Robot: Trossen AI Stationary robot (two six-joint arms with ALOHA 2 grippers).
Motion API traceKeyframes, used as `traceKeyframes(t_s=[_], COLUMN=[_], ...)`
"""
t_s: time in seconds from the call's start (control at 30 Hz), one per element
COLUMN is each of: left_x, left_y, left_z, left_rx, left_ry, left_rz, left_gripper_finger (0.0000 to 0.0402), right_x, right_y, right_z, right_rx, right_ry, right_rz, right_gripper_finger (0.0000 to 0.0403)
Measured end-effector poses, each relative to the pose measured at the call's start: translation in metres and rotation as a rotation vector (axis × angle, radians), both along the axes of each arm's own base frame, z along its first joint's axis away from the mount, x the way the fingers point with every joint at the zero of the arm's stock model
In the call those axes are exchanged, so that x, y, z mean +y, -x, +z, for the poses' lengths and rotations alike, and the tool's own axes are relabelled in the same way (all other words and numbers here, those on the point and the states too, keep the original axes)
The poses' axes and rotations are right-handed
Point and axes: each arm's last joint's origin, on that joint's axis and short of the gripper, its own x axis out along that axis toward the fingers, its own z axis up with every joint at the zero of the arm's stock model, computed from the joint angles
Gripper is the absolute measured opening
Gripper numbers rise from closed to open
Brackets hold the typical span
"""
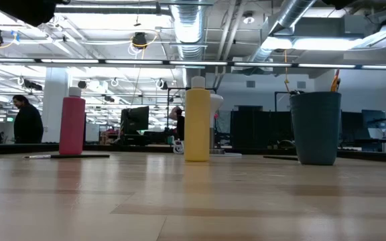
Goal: Pick & Place Paint Supplies
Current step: Put the small brown paint bottle into the transparent bin
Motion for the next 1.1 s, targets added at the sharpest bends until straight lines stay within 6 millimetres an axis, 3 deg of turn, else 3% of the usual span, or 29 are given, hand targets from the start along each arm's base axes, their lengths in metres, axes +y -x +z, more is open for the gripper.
traceKeyframes(t_s=[0.1, 0.23, 0.4, 0.53, 0.77, 0.9, 1.1], left_x=[-0.002, -0.008, -0.008, -0.008, -0.009, -0.008, -0.020], left_y=[0.001, 0.005, 0.011, 0.009, -0.003, -0.019, -0.042], left_z=[-0.001, 0.002, 0.018, 0.031, 0.016, 0.000, -0.010], left_rx=[0.007, 0.020, 0.163, 0.368, 0.477, 0.537, 0.580], left_ry=[0.000, -0.006, -0.053, -0.115, -0.179, -0.190, -0.174], left_rz=[-0.015, -0.044, -0.062, -0.044, -0.055, -0.073, -0.117], left_gripper_finger=[0.0075, 0.0073, 0.0073, 0.0073, 0.0073, 0.0073, 0.0073], right_x=[0.006, 0.022, 0.043, 0.048, 0.041, 0.032, 0.020], right_y=[0.003, 0.019, 0.053, 0.081, 0.114, 0.116, 0.095], right_z=[0.000, 0.014, 0.044, 0.071, 0.090, 0.084, 0.075], right_rx=[0.002, 0.037, 0.157, 0.225, 0.399, 0.500, 0.675], right_ry=[-0.025, -0.061, -0.024, -0.022, -0.127, -0.206, -0.265], right_rz=[0.021, -0.030, -0.211, -0.238, -0.108, -0.004, 0.119], right_gripper_finger=[0.0216, 0.0237, 0.0229, 0.0214, 0.0195, 0.0192, 0.0193])
